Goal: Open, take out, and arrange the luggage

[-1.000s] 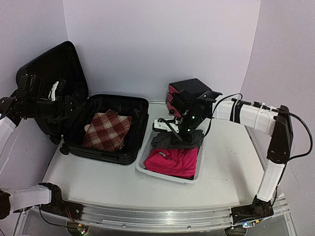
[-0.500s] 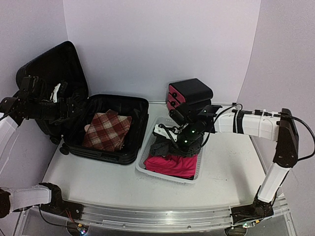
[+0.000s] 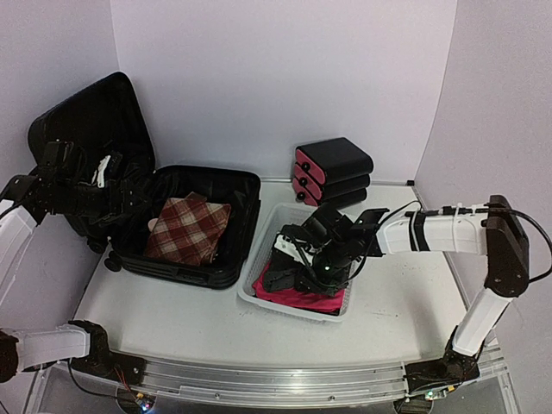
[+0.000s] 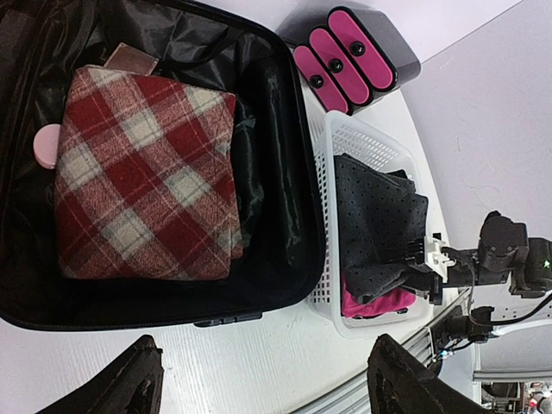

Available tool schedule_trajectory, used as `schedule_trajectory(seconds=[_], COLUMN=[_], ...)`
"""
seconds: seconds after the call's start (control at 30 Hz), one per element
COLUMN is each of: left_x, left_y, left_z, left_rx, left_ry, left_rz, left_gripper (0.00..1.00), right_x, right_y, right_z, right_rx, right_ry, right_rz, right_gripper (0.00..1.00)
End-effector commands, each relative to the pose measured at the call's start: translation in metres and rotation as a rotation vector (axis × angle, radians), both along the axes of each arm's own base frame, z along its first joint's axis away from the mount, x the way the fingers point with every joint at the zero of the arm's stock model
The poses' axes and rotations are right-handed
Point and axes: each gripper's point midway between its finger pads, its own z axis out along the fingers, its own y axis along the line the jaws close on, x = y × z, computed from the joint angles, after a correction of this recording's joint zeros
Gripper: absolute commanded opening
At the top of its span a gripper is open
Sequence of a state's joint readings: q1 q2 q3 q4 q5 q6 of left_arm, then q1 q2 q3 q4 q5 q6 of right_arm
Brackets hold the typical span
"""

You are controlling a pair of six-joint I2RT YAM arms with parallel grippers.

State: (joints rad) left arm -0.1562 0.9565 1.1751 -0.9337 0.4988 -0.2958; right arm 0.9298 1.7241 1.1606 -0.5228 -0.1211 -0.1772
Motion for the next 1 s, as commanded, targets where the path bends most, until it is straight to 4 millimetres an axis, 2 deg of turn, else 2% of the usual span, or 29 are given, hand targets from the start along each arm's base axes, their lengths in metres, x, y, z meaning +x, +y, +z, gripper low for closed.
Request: schedule_trajectory(seconds=[0.0, 0.1, 0.3, 0.4, 0.5, 0.6, 0.63, 0.73, 0.8, 0.83, 0.87, 0.97], left_x=[0.002, 0.002, 0.001, 0.001, 0.002, 0.002, 0.001, -0.001, -0.001, -0.002, -0.003, -0.003], left_y=[-0.003, -0.003, -0.003, -0.004, -0.004, -0.007, -0.01, -0.02, -0.029, -0.035, -0.041, -0.055], left_z=[0.007, 0.007, 0.005, 0.004, 0.001, -0.005, -0.006, -0.011, -0.018, -0.023, -0.027, -0.036], left_rx=[-0.014, -0.016, -0.014, -0.015, -0.019, -0.031, -0.037, -0.054, -0.05, -0.038, -0.026, -0.01], left_ry=[-0.038, -0.038, -0.035, -0.033, -0.027, -0.01, -0.005, 0.01, 0.029, 0.038, 0.045, 0.068], left_rz=[-0.012, -0.016, -0.017, -0.019, -0.02, -0.026, -0.032, -0.053, -0.069, -0.078, -0.09, -0.111], left_gripper=[0.82, 0.82, 0.82, 0.82, 0.82, 0.81, 0.81, 0.8, 0.79, 0.78, 0.78, 0.77], right_x=[-0.013, -0.025, -0.034, -0.036, -0.029, -0.034, -0.037, -0.033, -0.026, -0.024, -0.021, -0.01], right_y=[0.02, 0.028, 0.02, 0.01, 0.004, 0.02, 0.025, 0.031, 0.026, 0.024, 0.022, 0.011], right_z=[0.024, 0.04, 0.1, 0.119, 0.119, 0.114, 0.112, 0.1, 0.08, 0.07, 0.057, 0.02], right_rx=[0.158, 0.232, 0.368, 0.405, 0.421, 0.492, 0.527, 0.589, 0.562, 0.548, 0.538, 0.466], right_ry=[0.056, 0.133, 0.15, 0.139, 0.174, 0.304, 0.346, 0.404, 0.423, 0.433, 0.433, 0.399], right_rz=[-0.004, -0.013, -0.1, -0.146, -0.255, -0.294, -0.298, -0.335, -0.383, -0.401, -0.418, -0.474], right_gripper=[0.41, 0.59, 0.97, 0.98, 0.98, 0.98, 0.96, 0.7, 0.43, 0.35, 0.32, 0.33])
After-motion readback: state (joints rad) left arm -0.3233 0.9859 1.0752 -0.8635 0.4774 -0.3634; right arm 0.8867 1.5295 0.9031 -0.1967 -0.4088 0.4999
